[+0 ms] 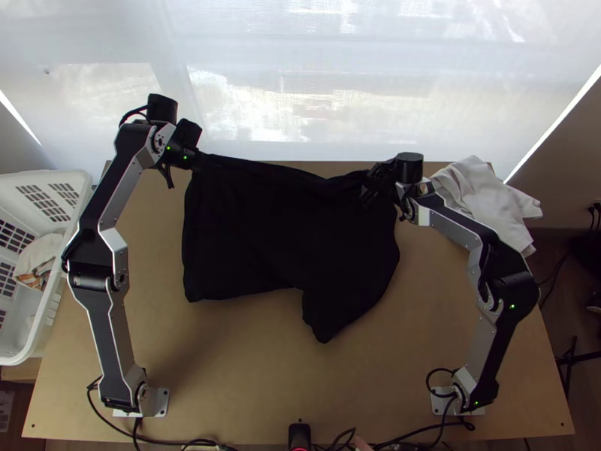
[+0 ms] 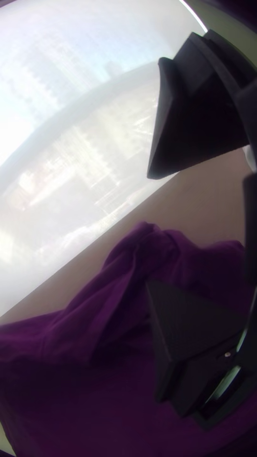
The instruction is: Fold the t-shirt
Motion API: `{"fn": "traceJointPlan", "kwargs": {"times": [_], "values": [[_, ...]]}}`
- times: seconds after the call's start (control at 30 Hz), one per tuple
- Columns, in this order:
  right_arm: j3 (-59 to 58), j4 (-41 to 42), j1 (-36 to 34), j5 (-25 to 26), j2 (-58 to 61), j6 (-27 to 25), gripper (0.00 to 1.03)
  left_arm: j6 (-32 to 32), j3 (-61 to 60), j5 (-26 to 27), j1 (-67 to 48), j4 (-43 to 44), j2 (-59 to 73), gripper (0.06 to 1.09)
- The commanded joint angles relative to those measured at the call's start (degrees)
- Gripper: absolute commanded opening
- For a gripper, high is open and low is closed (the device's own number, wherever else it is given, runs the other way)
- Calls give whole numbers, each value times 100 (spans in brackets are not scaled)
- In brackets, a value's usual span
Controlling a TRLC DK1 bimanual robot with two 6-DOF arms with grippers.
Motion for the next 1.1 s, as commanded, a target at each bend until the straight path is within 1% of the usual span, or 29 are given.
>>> {"fn": "traceJointPlan", "kwargs": {"times": [0.0, 0.17, 0.57, 0.8, 0.97, 1.0, 1.07], "values": [[156, 228, 11, -127, 223, -205, 98, -24, -14, 1, 0, 29, -15, 9], [323, 228, 108, -162, 416, -293, 98, -24, -14, 1, 18, 56, 20, 9], [165, 263, 363, -162, 434, -258, 97, 126, 21, 1, 106, 152, 187, 9], [367, 369, 477, -162, 653, -267, 96, 134, 144, 1, 97, 196, 319, 9], [578, 492, 495, -162, 864, -293, 83, 134, 144, 1, 106, 205, 363, 9], [631, 492, 495, -162, 891, -293, 78, 126, 144, 1, 106, 205, 372, 9], [710, 492, 495, -162, 943, -293, 60, 126, 144, 1, 106, 205, 380, 9]]}}
